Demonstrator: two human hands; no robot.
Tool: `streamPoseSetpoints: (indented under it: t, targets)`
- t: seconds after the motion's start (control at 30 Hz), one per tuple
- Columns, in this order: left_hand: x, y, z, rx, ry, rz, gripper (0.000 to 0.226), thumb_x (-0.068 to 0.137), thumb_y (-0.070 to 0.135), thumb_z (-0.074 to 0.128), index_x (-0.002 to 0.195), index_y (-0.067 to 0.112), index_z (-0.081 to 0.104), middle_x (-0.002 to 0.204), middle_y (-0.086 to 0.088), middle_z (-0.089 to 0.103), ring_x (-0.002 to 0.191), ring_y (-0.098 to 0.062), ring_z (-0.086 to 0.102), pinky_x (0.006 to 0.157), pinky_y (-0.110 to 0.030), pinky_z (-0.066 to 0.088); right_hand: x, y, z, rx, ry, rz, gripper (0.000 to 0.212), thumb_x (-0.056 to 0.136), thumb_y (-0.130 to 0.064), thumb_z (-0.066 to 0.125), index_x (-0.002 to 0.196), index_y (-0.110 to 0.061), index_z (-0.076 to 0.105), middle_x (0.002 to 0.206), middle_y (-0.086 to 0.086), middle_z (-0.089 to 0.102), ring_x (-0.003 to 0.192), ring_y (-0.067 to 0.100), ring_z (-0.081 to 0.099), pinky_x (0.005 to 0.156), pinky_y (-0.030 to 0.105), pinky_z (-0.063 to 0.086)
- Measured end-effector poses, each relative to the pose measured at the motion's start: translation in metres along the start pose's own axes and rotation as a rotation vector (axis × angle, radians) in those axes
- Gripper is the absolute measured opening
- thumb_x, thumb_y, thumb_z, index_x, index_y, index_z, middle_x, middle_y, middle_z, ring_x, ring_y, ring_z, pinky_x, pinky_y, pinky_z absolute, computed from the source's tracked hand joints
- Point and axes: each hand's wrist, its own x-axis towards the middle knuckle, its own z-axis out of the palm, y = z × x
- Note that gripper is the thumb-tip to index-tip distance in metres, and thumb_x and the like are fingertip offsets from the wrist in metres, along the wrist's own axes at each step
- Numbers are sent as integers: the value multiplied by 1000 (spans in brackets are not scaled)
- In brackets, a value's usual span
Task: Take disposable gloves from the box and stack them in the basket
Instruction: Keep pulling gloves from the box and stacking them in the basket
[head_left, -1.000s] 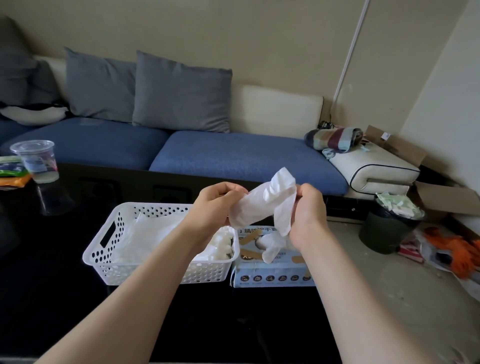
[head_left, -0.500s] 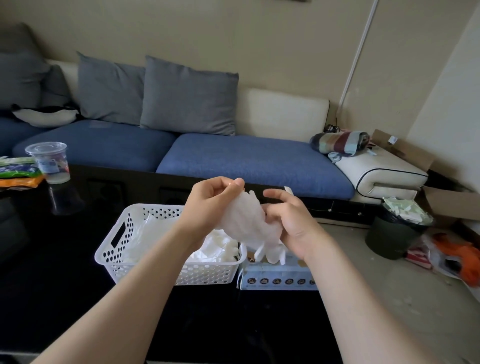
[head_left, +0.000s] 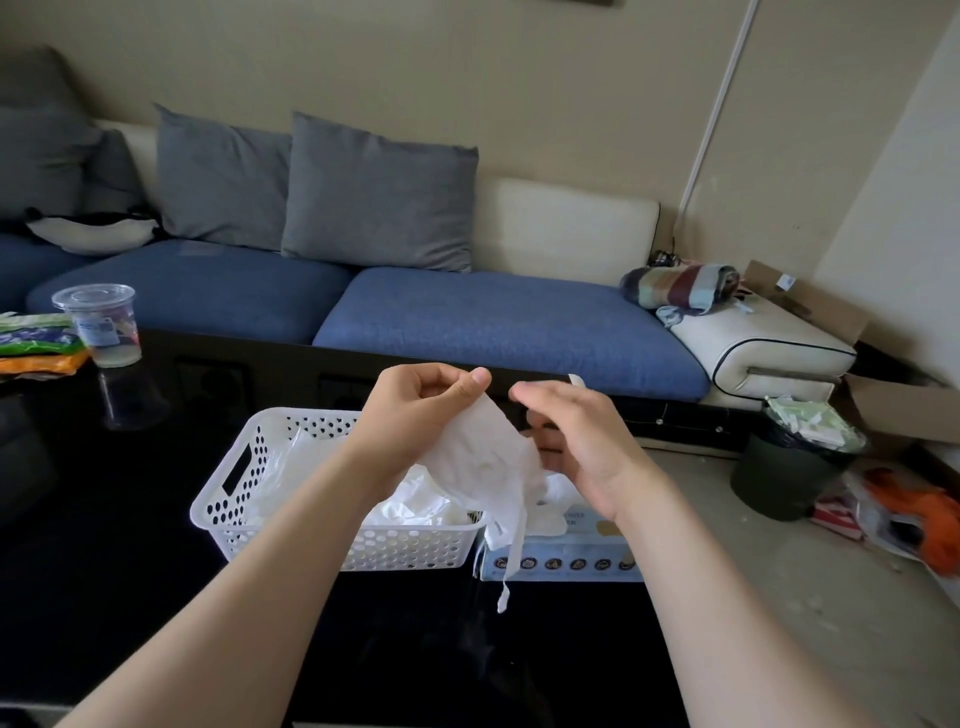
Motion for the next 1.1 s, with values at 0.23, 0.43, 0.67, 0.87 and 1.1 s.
streamPoseSetpoints:
  t: [0.23, 0.43, 0.67, 0.87, 1.1]
  targets:
    - [0, 2, -1, 98, 19, 47, 38, 93, 43, 77, 86, 6, 74, 78, -5, 73, 72, -14, 68, 67, -31, 55, -3, 4, 3, -390, -223, -39, 14, 79, -28, 72, 72, -17, 78, 76, 2, 72, 77, 19, 68, 75, 38, 52]
    - [-2, 6, -4, -74, -51, -143, 38, 105, 49, 57, 94, 12, 57, 81, -7, 57, 75, -23, 56, 68, -37, 46, 2, 4, 8, -50, -236, 14, 13, 64, -13, 52, 62, -16, 39, 65, 5, 37, 57, 17, 33, 53, 30, 24]
    - [0, 6, -24, -4, 55, -248, 42, 109, 49, 46, 90, 13, 56, 76, -5, 58, 68, -19, 58, 65, -32, 48, 9, 2, 25, -399, -60, 51, 18, 87, -14, 61, 70, -13, 65, 68, -1, 61, 65, 17, 54, 59, 28, 43]
    - [9, -11, -50, 448, 219, -211, 40, 110, 44, 38, 85, 14, 41, 80, -5, 38, 73, -23, 37, 64, -36, 36, 25, 13, 58, -516, 179, -76, 14, 97, -21, 63, 94, -26, 75, 90, -7, 75, 84, 7, 67, 65, 25, 48]
    - [16, -25, -72, 515, 287, -233, 45, 112, 42, 35, 81, 10, 40, 78, -3, 45, 69, -19, 40, 60, -32, 38, 41, 30, 89, -755, 283, -256, 6, 105, -27, 53, 104, -25, 59, 94, -3, 63, 77, 15, 61, 62, 34, 49]
